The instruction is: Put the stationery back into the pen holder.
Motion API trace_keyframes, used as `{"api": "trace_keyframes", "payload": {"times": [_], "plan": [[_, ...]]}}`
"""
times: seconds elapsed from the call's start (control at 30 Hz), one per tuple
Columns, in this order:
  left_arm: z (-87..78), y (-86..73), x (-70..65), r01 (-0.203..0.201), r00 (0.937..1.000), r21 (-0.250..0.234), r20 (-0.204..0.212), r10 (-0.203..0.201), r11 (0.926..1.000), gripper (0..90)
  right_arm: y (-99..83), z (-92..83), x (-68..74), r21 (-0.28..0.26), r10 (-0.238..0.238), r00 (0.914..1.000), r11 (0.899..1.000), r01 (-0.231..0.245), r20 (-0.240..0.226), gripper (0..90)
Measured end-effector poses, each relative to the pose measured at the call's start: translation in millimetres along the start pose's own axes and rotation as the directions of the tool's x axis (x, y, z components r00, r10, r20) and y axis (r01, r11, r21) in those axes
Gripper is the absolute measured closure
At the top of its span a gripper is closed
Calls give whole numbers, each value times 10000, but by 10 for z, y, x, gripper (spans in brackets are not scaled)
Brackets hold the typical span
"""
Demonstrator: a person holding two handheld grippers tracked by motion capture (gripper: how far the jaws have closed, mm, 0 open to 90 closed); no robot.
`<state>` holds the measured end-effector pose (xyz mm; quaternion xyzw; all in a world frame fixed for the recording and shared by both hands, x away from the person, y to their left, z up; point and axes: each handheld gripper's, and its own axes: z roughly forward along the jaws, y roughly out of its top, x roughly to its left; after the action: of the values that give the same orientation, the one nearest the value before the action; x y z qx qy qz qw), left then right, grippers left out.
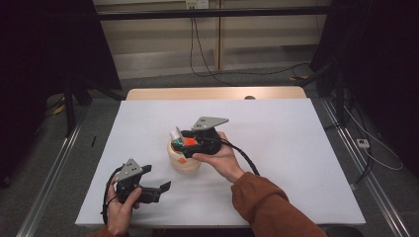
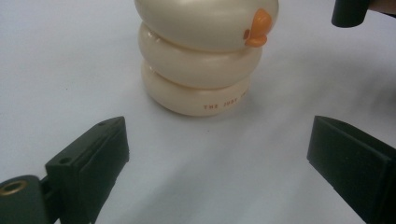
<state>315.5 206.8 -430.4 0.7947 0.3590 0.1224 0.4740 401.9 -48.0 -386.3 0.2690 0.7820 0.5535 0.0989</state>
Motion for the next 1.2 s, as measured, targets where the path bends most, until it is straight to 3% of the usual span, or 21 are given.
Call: {"api": "trace_keyframes", "payload": {"times": [0.1, 0.27, 0.37, 0.7, 1.2], "plan": [[0, 2, -3, -50, 10000, 1, 12, 50, 10000, 55, 6, -17, 5, 144, -245, 9995, 9996, 242, 179, 396], [0, 0, 0, 3, 10000, 0, -1, -3, 10000, 55, 18, -76, -26, 12, -126, 9996, 9999, 126, 257, 386], [0, 1, -3, -7, 10000, -18, -13, 7, 10000, 55, 18, -112, -56, 150, -66, 9992, 9999, 60, 406, 294], [-1, 4, -4, -40, 10000, -34, -29, 40, 10000, 55, -53, -271, -117, 268, -171, 9951, 9995, 146, 971, 148], [-2, 6, -6, -20, 10000, -91, -57, 20, 10000, 55, -201, -500, -170, 386, 69, 9937, 9992, -112, 1119, 100]]}}
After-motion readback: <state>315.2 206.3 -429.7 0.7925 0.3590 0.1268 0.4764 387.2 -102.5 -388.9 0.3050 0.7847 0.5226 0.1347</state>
